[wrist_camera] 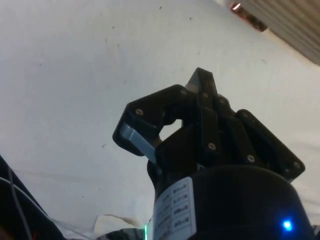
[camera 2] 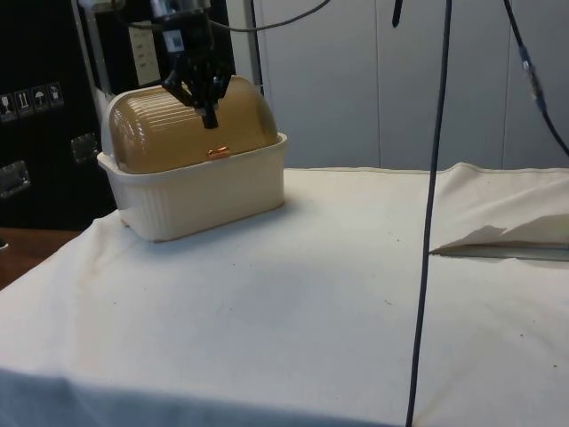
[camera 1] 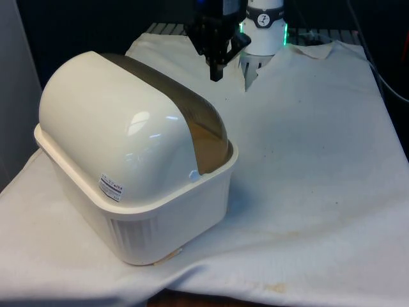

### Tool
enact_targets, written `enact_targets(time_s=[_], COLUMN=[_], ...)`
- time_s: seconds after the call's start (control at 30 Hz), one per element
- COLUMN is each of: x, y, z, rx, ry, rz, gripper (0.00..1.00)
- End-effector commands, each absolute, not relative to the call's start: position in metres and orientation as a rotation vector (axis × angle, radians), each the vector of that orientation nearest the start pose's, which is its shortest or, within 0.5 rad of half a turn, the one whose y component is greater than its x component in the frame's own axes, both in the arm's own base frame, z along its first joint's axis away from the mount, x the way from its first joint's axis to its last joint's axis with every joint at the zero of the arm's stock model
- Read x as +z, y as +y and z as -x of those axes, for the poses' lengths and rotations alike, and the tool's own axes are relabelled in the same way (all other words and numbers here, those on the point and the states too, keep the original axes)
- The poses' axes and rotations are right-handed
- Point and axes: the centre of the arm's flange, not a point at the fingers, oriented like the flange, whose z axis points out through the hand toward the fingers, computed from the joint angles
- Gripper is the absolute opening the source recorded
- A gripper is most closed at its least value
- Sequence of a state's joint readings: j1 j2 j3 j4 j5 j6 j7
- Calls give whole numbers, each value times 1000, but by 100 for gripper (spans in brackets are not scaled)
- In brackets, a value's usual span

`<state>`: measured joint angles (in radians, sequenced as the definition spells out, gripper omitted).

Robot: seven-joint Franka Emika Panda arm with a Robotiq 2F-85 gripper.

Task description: Open the lid, then close it.

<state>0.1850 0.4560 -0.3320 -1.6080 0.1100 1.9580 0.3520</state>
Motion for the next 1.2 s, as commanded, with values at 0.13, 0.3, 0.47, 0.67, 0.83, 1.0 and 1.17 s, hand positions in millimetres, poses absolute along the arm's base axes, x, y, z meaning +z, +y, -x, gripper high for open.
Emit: enact_targets(time_s=[0.13, 0.3, 0.47, 0.67, 0.83, 1.0, 1.17], x=[371, 369, 370, 370, 370, 370, 369], y=[-50, -44, -30, -21, -16, -13, -12], z=[-657, -657, -653, -654, -655, -655, -656], rx=[123, 139, 141, 144, 139, 140, 144], ry=[793, 774, 739, 704, 662, 613, 550], rz=[3084, 3082, 3081, 3082, 3087, 3092, 3100], gripper=[0, 0, 0, 0, 0, 0, 0])
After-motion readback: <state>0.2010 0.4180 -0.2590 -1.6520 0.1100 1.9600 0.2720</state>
